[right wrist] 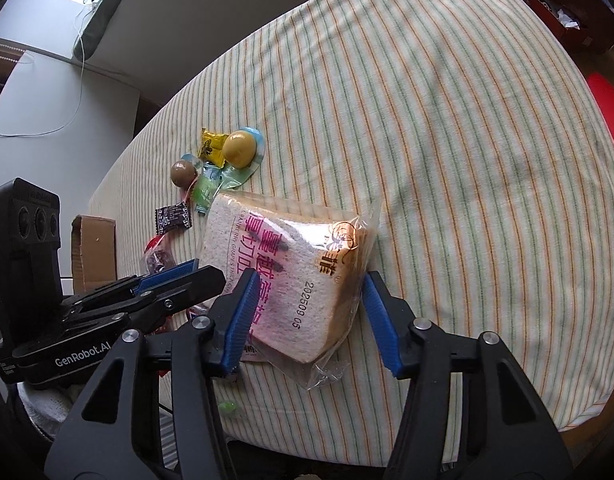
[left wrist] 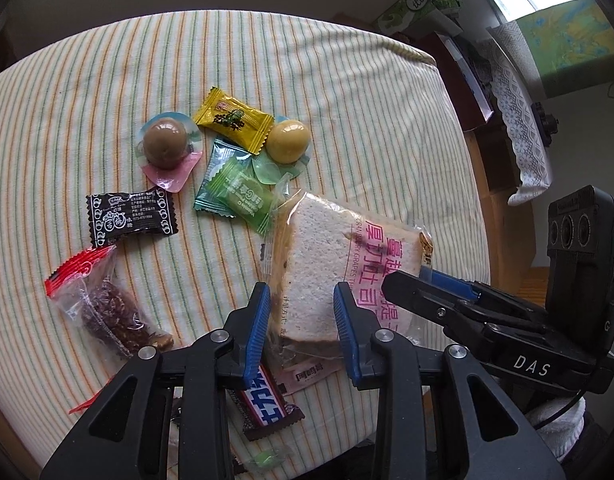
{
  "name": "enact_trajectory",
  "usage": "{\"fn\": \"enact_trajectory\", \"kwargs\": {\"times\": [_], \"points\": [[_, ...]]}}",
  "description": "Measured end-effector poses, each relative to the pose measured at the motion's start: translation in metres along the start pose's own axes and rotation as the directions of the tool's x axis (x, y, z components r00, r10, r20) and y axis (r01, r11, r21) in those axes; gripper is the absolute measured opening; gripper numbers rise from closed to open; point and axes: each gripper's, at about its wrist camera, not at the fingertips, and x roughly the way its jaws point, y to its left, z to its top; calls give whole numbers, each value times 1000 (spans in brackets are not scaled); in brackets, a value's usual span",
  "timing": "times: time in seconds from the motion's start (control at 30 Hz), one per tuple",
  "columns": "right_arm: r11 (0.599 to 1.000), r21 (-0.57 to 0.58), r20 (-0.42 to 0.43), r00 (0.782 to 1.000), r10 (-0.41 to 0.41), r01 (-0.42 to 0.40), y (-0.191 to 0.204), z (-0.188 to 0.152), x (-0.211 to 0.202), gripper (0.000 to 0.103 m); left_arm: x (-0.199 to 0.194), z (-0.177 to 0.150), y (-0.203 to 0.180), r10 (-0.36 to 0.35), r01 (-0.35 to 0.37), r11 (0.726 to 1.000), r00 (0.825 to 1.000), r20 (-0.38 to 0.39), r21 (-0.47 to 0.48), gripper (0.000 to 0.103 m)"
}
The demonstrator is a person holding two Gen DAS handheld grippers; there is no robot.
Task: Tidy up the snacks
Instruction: 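Close the left gripper on the packaged bread slice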
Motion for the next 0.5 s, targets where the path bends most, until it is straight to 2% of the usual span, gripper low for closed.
{"fn": "enact_trajectory", "kwargs": {"times": [0.3, 0.5], "points": [[999, -16, -1, 1000, -29, 29, 7, 2, 3, 56, 2, -3, -12, 61, -62, 997, 998, 9, 51, 31], [999, -23, 8, 999, -40, 40, 8, 3, -4, 56, 2, -5, -15, 51, -52, 998, 999, 13, 34, 30]]}}
